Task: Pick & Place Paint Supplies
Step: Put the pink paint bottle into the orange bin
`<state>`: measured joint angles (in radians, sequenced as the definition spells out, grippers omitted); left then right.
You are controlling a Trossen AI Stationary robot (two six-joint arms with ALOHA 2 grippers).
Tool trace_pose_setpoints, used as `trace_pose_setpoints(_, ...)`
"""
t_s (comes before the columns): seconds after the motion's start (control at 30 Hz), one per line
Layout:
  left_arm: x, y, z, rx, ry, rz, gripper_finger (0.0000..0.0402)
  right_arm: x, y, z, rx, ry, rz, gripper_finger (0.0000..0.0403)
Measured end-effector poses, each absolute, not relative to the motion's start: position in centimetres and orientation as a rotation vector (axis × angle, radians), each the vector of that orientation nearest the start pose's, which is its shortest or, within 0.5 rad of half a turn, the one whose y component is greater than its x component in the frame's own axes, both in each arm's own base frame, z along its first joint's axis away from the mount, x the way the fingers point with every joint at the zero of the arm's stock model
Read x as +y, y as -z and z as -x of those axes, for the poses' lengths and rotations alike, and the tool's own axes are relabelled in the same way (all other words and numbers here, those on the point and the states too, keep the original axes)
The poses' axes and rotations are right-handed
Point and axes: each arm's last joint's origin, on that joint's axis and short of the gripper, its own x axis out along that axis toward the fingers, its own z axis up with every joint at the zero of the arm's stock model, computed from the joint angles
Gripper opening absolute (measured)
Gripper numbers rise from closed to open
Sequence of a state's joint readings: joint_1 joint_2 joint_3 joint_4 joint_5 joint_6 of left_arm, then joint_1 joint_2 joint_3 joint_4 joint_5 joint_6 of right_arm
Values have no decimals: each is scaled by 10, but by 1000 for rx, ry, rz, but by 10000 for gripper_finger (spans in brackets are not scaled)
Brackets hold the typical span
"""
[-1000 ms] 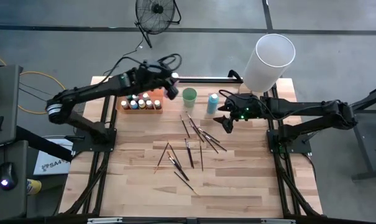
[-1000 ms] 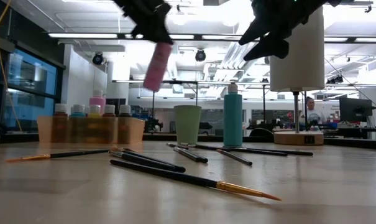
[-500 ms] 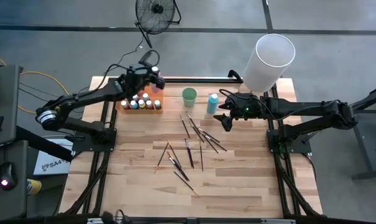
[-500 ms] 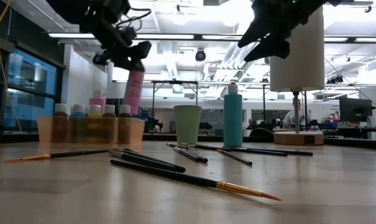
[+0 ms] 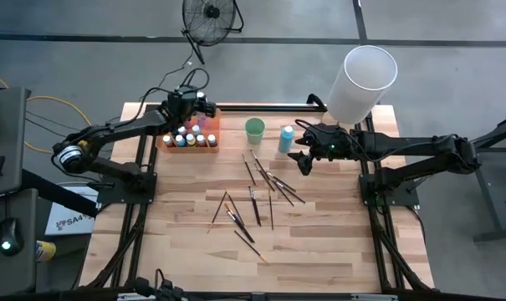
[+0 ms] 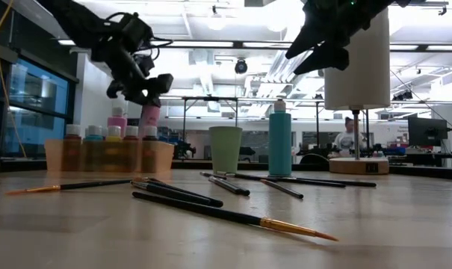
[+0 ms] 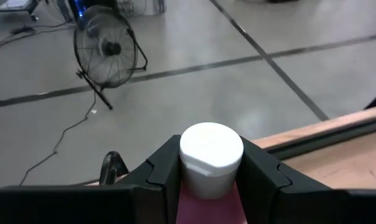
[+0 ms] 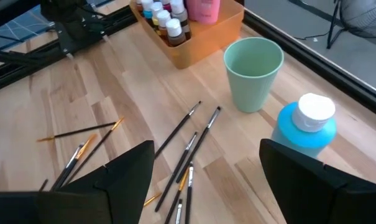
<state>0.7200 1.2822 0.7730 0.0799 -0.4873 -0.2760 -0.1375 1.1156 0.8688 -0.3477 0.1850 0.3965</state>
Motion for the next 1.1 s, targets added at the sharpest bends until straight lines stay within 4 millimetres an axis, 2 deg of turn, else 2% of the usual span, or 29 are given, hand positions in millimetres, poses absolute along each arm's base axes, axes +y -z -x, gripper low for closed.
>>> trace_pose_setpoints(0.13, 193, -238, -198, 295, -1284, 298, 114, -38, -285, -233, 526, 428, -370, 286)
trace_pose_setpoints(0.27, 196, -236, -201, 254, -1292, 292, 114, -38, -285, -233, 526, 428, -370, 286)
trace_pose_setpoints(0.4, 200, -224, -205, 298, -1303, 292, 114, -38, -285, -233, 526, 428, -370, 286)
trace_pose_setpoints(1.1, 202, -217, -205, 319, -1382, 295, 114, -38, -285, -233, 527, 427, -368, 286)
